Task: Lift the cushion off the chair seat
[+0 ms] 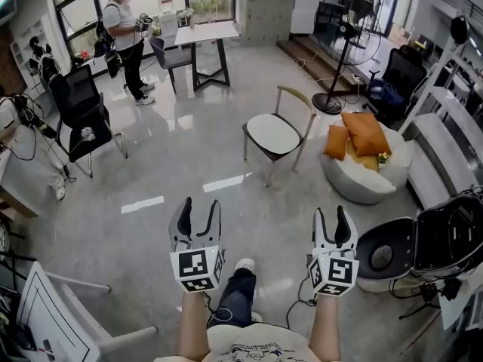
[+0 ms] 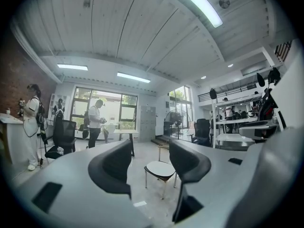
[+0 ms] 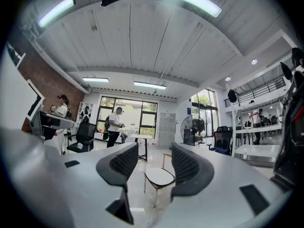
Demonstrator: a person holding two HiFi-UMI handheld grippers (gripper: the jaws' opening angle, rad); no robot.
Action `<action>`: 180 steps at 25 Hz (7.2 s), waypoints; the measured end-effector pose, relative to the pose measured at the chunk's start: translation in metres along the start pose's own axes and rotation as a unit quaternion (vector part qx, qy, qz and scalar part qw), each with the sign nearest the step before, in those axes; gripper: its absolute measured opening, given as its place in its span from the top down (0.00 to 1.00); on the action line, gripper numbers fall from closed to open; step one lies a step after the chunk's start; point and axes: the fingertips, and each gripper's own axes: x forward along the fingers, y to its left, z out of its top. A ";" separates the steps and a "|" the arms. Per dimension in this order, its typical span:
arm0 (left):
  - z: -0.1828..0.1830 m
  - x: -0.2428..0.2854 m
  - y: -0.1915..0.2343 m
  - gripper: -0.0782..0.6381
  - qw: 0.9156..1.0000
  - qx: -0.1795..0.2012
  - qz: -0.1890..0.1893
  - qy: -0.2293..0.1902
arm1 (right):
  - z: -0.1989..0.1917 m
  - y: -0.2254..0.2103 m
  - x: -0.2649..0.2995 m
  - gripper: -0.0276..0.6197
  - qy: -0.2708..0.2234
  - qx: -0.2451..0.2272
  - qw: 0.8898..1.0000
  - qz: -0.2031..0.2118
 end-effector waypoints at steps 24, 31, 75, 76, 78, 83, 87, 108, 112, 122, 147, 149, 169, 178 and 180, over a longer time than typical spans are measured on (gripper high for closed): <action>0.029 0.346 0.065 0.55 0.999 0.001 -0.038 -0.014 | 0.007 -0.021 0.333 0.60 0.001 0.009 0.999 -0.037; 0.014 0.410 0.076 0.55 1.000 -0.005 -0.030 0.004 | -0.013 -0.030 0.399 0.59 0.020 0.010 0.999 -0.033; -0.037 0.942 0.053 0.55 0.995 -0.028 -0.003 0.099 | -0.107 -0.195 0.924 0.55 0.109 0.016 0.994 0.002; -0.044 0.956 0.054 0.55 0.994 -0.030 -0.009 0.107 | -0.114 -0.196 0.935 0.55 0.114 0.018 0.993 -0.003; -0.058 0.984 0.059 0.55 0.992 -0.032 -0.022 0.124 | -0.128 -0.196 0.957 0.55 0.128 0.020 0.992 -0.013; -0.084 1.047 0.077 0.55 0.986 -0.030 -0.046 0.160 | -0.159 -0.186 1.006 0.55 0.166 0.022 0.986 -0.025; -0.111 1.085 0.088 0.55 0.979 -0.030 -0.062 0.193 | -0.185 -0.181 1.038 0.55 0.198 0.014 0.980 -0.032; -0.352 1.155 0.057 0.55 0.918 -0.016 -0.126 0.376 | -0.415 -0.198 1.079 0.55 0.374 0.028 0.927 -0.035; -0.391 1.154 0.049 0.55 0.906 -0.019 -0.123 0.404 | -0.458 -0.207 1.074 0.55 0.401 0.019 0.915 -0.026; -0.499 1.160 0.049 0.55 0.876 -0.043 -0.104 0.469 | -0.562 -0.209 1.073 0.55 0.453 0.015 0.891 -0.010; -0.647 1.150 0.020 0.55 0.821 -0.073 -0.065 0.563 | -0.718 -0.248 1.059 0.56 0.545 0.021 0.838 0.021; -0.650 1.149 0.018 0.56 0.819 -0.093 -0.056 0.563 | -0.722 -0.249 1.057 0.57 0.548 0.038 0.835 0.024; -0.645 1.148 0.006 0.78 0.811 -0.057 -0.080 0.577 | -0.717 -0.240 1.052 0.82 0.567 0.052 0.822 0.005; -0.605 1.151 0.007 0.81 0.820 -0.041 -0.083 0.564 | -0.671 -0.235 1.048 0.85 0.553 0.049 0.831 0.014; -0.586 1.156 0.009 0.81 0.827 -0.034 -0.084 0.555 | -0.654 -0.235 1.049 0.85 0.546 0.058 0.836 0.008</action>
